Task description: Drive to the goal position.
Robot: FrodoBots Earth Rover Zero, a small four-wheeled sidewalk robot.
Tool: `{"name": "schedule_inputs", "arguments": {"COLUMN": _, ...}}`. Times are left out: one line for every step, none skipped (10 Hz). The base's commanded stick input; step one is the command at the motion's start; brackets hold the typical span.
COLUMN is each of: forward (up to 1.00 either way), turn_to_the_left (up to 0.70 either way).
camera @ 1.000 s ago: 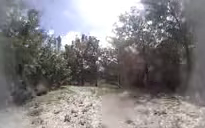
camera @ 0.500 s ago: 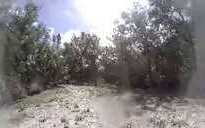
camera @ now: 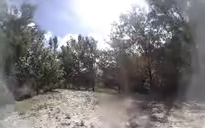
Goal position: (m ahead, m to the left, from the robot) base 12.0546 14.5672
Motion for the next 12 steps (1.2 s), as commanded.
{"name": "schedule_inputs", "arguments": {"forward": 0.70, "turn_to_the_left": 0.35}}
{"name": "schedule_inputs", "arguments": {"forward": 0.70, "turn_to_the_left": 0.35}}
{"name": "schedule_inputs", "arguments": {"forward": 0.70, "turn_to_the_left": 0.06}}
{"name": "schedule_inputs", "arguments": {"forward": 0.70, "turn_to_the_left": 0.00}}
{"name": "schedule_inputs", "arguments": {"forward": 0.70, "turn_to_the_left": 0.00}}
{"name": "schedule_inputs", "arguments": {"forward": 0.70, "turn_to_the_left": 0.00}}
{"name": "schedule_inputs", "arguments": {"forward": 0.70, "turn_to_the_left": 0.00}}
{"name": "schedule_inputs", "arguments": {"forward": 0.70, "turn_to_the_left": 0.00}}
{"name": "schedule_inputs", "arguments": {"forward": 0.70, "turn_to_the_left": 0.00}}
{"name": "schedule_inputs", "arguments": {"forward": 0.70, "turn_to_the_left": 0.00}}
{"name": "schedule_inputs", "arguments": {"forward": 0.70, "turn_to_the_left": 0.00}}
{"name": "schedule_inputs", "arguments": {"forward": 0.70, "turn_to_the_left": 0.00}}
